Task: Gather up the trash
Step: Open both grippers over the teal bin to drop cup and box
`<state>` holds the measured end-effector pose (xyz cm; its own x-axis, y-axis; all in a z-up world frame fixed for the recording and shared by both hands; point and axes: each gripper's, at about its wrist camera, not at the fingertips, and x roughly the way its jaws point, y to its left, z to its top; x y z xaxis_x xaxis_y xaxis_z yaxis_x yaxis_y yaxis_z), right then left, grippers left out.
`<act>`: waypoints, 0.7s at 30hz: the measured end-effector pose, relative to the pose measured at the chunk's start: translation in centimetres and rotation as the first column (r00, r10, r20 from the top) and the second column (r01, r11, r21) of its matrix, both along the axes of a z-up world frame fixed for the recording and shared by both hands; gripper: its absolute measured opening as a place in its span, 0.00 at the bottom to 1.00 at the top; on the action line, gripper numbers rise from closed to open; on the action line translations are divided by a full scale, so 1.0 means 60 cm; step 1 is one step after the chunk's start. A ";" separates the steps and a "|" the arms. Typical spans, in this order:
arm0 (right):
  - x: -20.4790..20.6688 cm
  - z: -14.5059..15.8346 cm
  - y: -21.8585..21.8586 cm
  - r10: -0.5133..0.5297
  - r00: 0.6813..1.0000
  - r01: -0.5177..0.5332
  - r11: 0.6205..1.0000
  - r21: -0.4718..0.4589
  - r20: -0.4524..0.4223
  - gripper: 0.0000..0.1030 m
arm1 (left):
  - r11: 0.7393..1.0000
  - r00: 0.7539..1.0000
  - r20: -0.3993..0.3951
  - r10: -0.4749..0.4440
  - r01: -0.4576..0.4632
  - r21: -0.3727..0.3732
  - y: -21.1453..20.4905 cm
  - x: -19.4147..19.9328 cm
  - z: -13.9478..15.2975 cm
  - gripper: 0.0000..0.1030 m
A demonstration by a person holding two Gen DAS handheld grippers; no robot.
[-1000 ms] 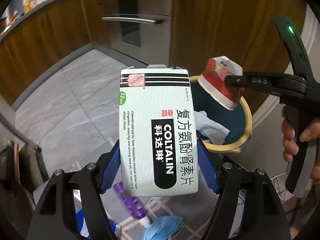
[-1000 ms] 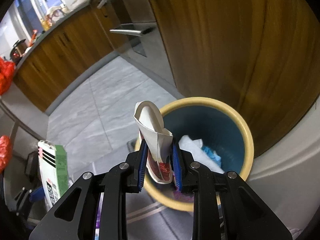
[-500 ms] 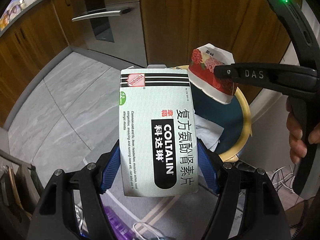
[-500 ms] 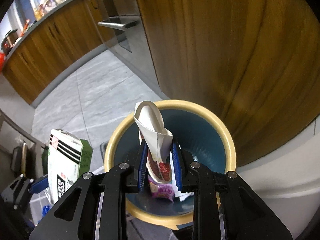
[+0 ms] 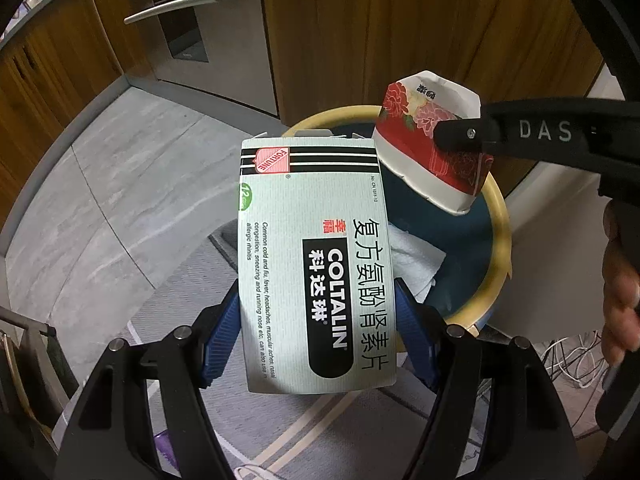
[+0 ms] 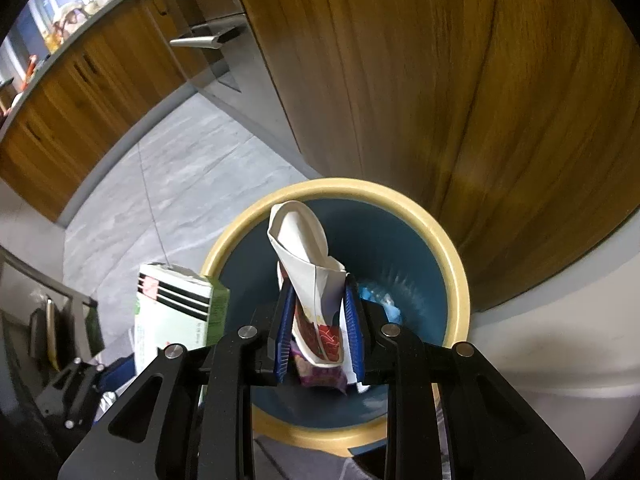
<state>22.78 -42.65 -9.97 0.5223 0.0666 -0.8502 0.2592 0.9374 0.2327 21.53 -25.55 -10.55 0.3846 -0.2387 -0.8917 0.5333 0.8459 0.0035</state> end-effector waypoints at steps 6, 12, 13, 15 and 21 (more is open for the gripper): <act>0.002 0.000 -0.003 -0.009 1.000 0.009 1.000 0.005 0.000 0.26 | 1.000 1.000 -0.004 0.001 -0.001 0.022 -0.011 0.014 -0.008 0.69; 0.000 -0.001 -0.007 -0.025 1.000 0.025 1.000 0.014 -0.006 0.30 | 1.000 1.000 -0.008 0.013 -0.013 0.025 -0.015 0.021 -0.009 0.70; 0.000 -0.001 -0.007 -0.024 1.000 0.024 1.000 0.013 -0.007 0.34 | 1.000 1.000 -0.003 0.014 -0.014 0.022 -0.014 0.020 -0.007 0.71; 0.000 -0.001 -0.005 -0.021 1.000 0.021 1.000 0.011 -0.006 0.36 | 1.000 1.000 0.003 0.021 -0.021 0.021 -0.011 0.019 -0.005 0.77; 0.002 0.004 -0.001 -0.009 1.000 0.009 1.000 0.010 0.001 0.48 | 0.998 0.998 0.004 0.056 -0.056 -0.011 0.015 0.014 0.006 0.78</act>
